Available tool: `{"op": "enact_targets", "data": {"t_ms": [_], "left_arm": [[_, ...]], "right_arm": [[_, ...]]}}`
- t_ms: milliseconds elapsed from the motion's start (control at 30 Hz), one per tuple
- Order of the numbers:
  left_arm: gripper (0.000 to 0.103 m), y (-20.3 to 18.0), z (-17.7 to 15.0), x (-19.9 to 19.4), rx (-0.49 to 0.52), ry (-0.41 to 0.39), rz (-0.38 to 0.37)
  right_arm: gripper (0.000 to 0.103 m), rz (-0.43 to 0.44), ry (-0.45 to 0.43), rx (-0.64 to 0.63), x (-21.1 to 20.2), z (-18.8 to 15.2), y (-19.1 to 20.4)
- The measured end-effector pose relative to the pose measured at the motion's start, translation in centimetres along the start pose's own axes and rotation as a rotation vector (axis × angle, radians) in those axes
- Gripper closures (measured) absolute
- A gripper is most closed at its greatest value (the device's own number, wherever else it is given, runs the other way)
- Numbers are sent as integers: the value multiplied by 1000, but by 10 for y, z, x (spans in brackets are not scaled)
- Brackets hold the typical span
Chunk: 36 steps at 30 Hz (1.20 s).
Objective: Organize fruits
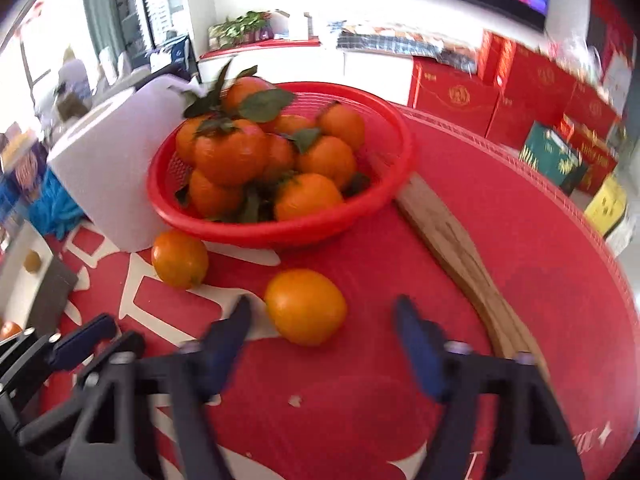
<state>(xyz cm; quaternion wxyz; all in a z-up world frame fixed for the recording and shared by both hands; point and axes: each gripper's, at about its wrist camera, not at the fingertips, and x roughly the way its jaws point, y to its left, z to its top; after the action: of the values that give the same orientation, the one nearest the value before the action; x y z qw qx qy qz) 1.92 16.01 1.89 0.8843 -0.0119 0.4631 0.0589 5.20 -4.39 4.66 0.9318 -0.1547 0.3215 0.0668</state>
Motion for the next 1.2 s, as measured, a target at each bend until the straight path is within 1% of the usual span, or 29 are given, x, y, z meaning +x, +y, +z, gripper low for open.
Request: {"op": "enact_targets", "data": {"t_ms": [33,67,233,367,600,700,800,967,1200], "left_arm": [[78,1,-5,-4,3,2,5],[78,3,-11,-8,4,2,11],[77,7,-40,-25,22,-19,22],[77,11,-65,-39,13,-38,28],[77,13,-101,-60,26,-73,40],[77,16,-106,-65,11,-73,15],[77,20,-107,-66,-12,-70,-15],[77,19,-108,-68,-2,-71,0],[77,20,-108,-68,-7,-71,-6]], "right_arm": [[63,0,-3,-4,-1,-2,3],[65,-1,-2,-4,-2,-3,5],[65,15,11,-22,-16,-24,8],[65,23,20,-33,-38,-55,11],[65,14,13,6,-83,-111,8],[65,-7,-8,36,-100,-133,8],[65,-16,-33,74,-110,-145,6],[65,-26,-44,112,-113,-148,2],[65,-34,-44,105,-114,-151,3]]}}
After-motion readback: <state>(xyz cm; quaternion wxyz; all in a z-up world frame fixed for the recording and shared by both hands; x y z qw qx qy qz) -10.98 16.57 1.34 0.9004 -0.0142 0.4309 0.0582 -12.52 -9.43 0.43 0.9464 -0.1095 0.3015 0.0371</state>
